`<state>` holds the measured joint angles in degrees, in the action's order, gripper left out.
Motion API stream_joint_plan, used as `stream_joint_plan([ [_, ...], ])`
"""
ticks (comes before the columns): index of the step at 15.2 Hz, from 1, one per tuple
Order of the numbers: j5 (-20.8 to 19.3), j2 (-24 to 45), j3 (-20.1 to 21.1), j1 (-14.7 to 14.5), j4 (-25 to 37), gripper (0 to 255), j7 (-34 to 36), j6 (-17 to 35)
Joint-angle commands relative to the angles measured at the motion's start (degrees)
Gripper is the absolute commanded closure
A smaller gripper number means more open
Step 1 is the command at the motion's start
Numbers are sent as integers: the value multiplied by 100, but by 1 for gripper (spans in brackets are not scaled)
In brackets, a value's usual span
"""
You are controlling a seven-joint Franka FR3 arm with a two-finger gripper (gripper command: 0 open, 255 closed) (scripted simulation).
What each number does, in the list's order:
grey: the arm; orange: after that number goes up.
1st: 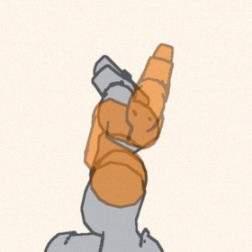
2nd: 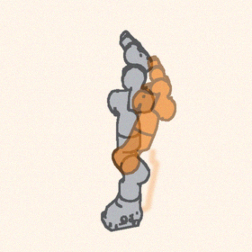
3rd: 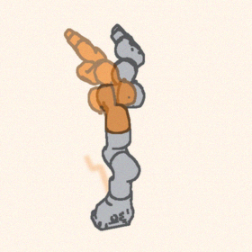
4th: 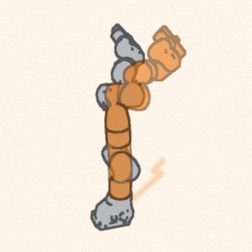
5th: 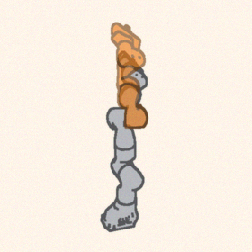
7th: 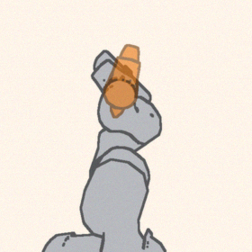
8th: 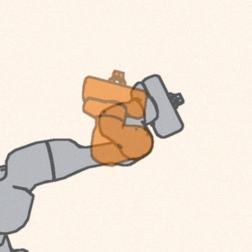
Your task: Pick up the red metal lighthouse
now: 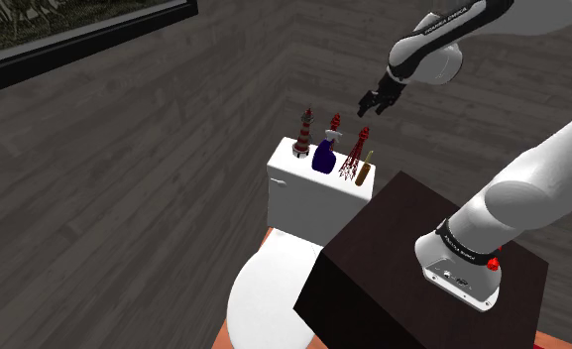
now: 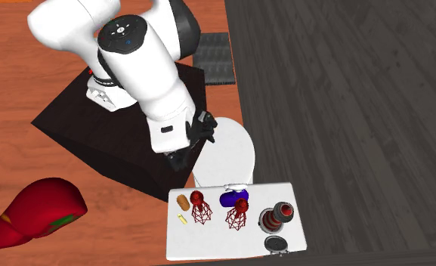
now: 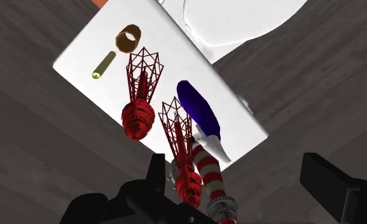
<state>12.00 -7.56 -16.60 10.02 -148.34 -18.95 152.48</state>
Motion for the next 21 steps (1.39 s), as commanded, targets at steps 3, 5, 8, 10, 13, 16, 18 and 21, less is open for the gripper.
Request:
stream_joint_plan([
  [3, 1141, 979, -262, -22, 395, 0, -940, 534],
  [5, 1799, 1437, -231, 98, 647, 0, -1454, 682],
  [8, 2486, 1939, -69, 369, 966, 0, -1992, 802],
  [10, 2738, 2097, 56, 454, 1002, 0, -2206, 902],
  [13, 3114, 2338, 249, 589, 1069, 0, -2533, 1045],
  [16, 3427, 2545, 431, 723, 1138, 0, -2811, 1167],
  [18, 3404, 2532, 421, 710, 1134, 255, -2784, 1161],
  [21, 3407, 2537, 423, 712, 1139, 255, -2787, 1161],
])
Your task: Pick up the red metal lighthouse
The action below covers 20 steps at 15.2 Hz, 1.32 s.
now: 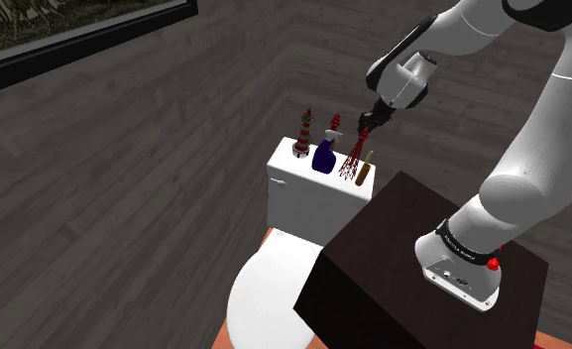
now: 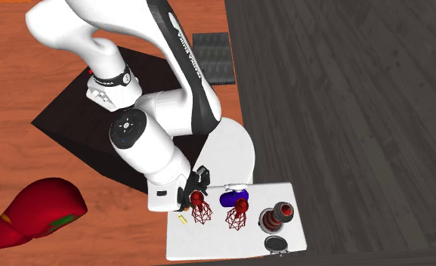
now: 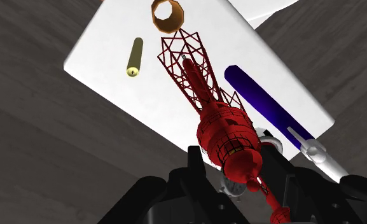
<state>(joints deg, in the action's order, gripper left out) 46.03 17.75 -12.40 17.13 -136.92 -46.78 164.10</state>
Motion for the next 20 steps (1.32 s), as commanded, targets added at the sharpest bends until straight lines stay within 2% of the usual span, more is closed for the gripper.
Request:
stream_joint_plan([
  [1, 3, 8, 3, 2, 0, 255, -3, -2],
  [6, 23, 15, 13, 14, -4, 255, -27, 5],
  [13, -843, -546, -458, -323, -166, 255, 729, -331],
  [20, -1722, -1092, -798, -531, -241, 255, 1462, -701],
])
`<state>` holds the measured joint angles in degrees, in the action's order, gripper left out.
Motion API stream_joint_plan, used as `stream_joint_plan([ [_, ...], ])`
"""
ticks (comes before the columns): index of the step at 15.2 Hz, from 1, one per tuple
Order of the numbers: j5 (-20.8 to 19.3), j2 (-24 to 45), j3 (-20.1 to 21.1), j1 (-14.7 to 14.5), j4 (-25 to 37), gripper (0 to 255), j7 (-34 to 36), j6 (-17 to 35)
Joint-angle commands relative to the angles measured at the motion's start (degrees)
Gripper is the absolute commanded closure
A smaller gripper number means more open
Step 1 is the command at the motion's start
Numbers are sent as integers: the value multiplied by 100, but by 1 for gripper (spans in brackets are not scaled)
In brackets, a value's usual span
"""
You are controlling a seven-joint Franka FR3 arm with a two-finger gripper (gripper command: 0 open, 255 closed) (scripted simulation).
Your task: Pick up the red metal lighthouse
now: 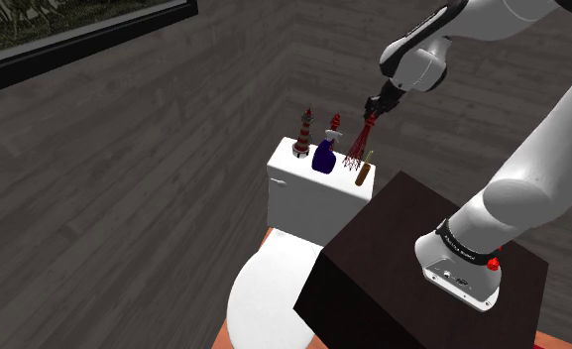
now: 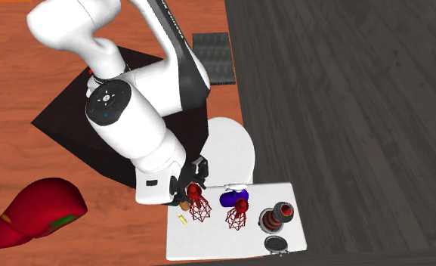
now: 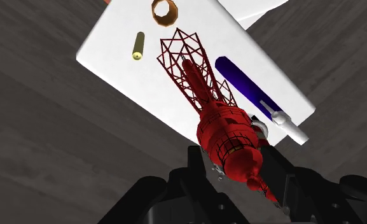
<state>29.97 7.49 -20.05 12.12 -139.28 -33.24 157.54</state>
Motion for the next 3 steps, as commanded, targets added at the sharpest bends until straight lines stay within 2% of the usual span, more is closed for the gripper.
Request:
stream_joint_plan([
  [1, -237, -142, -66, -46, -8, 255, 206, -102],
  [3, -256, -153, -69, -46, -8, 255, 222, -110],
])
